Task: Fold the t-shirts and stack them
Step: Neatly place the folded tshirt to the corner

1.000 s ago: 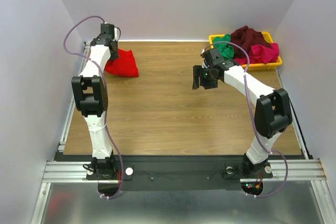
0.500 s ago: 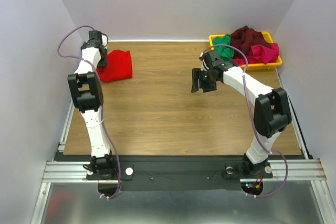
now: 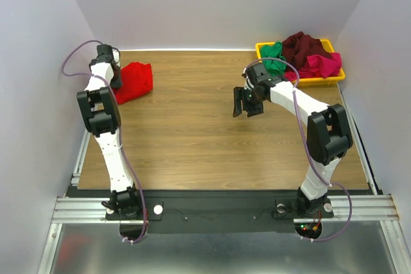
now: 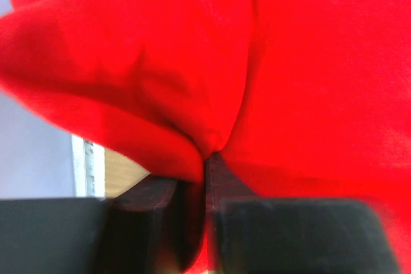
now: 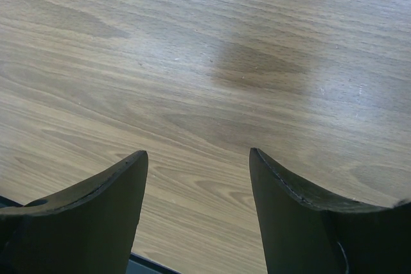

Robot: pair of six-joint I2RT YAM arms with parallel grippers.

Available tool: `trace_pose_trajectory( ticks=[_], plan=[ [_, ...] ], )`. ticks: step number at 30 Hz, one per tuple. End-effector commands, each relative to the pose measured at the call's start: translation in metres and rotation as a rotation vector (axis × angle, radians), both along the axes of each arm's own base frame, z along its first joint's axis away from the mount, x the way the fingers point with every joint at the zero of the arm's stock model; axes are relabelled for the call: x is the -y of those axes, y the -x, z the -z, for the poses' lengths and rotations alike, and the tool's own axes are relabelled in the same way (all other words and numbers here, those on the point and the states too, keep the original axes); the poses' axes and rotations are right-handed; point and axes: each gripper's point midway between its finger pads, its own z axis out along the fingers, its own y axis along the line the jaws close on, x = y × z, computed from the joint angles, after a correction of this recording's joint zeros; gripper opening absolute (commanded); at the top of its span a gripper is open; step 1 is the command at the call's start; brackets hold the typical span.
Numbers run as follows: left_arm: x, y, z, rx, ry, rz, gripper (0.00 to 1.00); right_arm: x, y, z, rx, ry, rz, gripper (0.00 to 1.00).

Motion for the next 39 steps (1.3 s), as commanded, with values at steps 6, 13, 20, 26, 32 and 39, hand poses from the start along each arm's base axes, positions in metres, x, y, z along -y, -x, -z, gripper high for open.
trace_pose_trajectory(
  ticks=[6, 13, 20, 26, 32, 39],
  plan=[
    [-0.014, -0.028, -0.055, 0.144, -0.062, -0.082, 0.84, -0.004, -0.005, -0.007, 0.000, -0.016, 0.008, 0.70],
    [-0.002, -0.030, -0.134, 0.301, -0.119, -0.078, 0.99, -0.007, -0.011, -0.012, 0.008, -0.023, 0.010, 0.70],
    [0.031, -0.014, -0.115, 0.264, -0.075, -0.102, 0.99, -0.007, -0.012, -0.012, 0.010, -0.023, 0.012, 0.70],
    [0.048, 0.000, -0.043, 0.102, 0.016, -0.152, 0.99, -0.005, -0.009, -0.012, 0.009, -0.015, 0.008, 0.70],
    [0.052, 0.001, -0.004, 0.038, 0.037, -0.162, 0.99, -0.002, -0.004, -0.013, 0.010, -0.012, 0.008, 0.70],
    [0.060, 0.015, 0.015, -0.026, -0.004, -0.037, 0.98, -0.001, 0.000, -0.014, 0.006, -0.012, 0.016, 0.70]
  ],
)
